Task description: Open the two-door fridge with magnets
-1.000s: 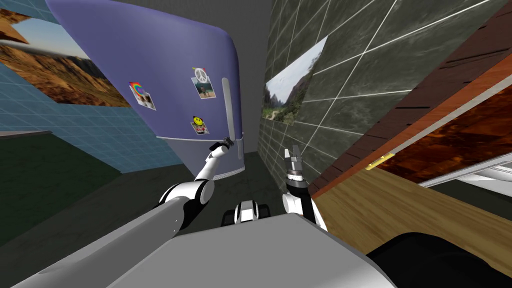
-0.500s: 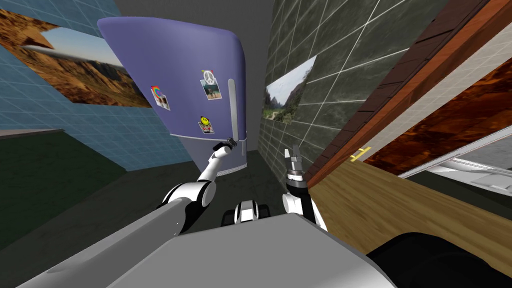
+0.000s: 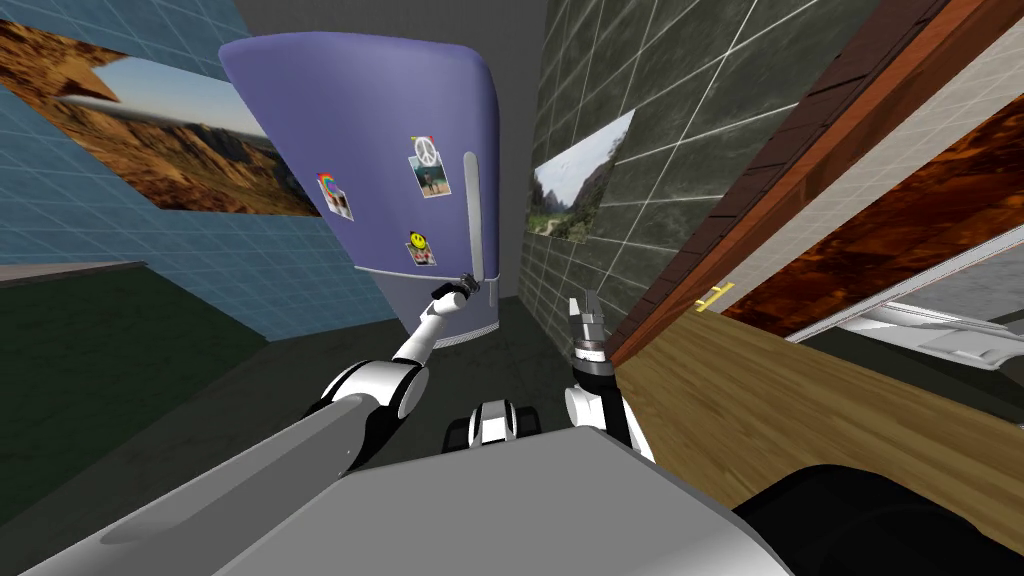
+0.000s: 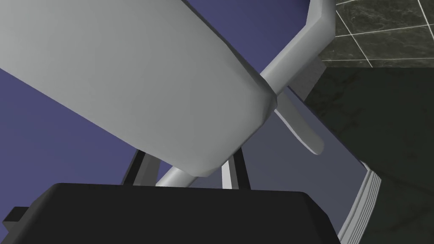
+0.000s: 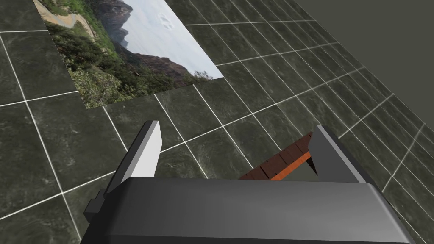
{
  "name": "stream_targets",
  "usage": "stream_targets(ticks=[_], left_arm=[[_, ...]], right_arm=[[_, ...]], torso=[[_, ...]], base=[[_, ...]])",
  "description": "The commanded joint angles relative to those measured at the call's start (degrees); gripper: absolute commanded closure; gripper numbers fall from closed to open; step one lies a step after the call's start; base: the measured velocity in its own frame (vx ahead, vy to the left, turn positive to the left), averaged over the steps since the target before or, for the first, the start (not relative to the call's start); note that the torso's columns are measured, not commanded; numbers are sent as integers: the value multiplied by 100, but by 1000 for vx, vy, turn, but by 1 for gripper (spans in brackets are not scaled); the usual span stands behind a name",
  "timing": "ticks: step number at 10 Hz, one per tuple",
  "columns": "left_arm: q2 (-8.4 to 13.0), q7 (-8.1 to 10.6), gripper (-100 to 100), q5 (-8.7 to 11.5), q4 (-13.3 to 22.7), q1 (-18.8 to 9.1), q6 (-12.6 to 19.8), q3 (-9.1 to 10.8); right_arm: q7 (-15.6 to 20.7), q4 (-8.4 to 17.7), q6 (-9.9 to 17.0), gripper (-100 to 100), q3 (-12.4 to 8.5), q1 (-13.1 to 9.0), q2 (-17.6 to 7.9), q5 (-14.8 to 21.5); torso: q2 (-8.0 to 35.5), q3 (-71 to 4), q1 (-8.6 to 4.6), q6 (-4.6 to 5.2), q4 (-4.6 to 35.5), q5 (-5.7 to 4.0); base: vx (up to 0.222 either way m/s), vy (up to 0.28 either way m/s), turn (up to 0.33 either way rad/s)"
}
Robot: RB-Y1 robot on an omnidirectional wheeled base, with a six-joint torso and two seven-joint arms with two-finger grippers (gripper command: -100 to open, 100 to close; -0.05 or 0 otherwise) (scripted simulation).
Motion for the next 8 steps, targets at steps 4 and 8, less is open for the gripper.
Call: stream_targets(ticks=[4, 8], left_arm=[[141, 566, 100, -20, -488, 67, -24, -729], [234, 817, 100, 59, -622, 91, -40, -1115]], right_arm=[[0, 0, 0, 0, 0, 0, 0, 0], [0, 0, 0, 0, 1, 1, 1, 0]], torso=[[11, 6, 7, 14, 10, 1], [-18, -11, -38, 12, 7, -7]], base=[[-89, 147, 4], [-83, 107, 11]])
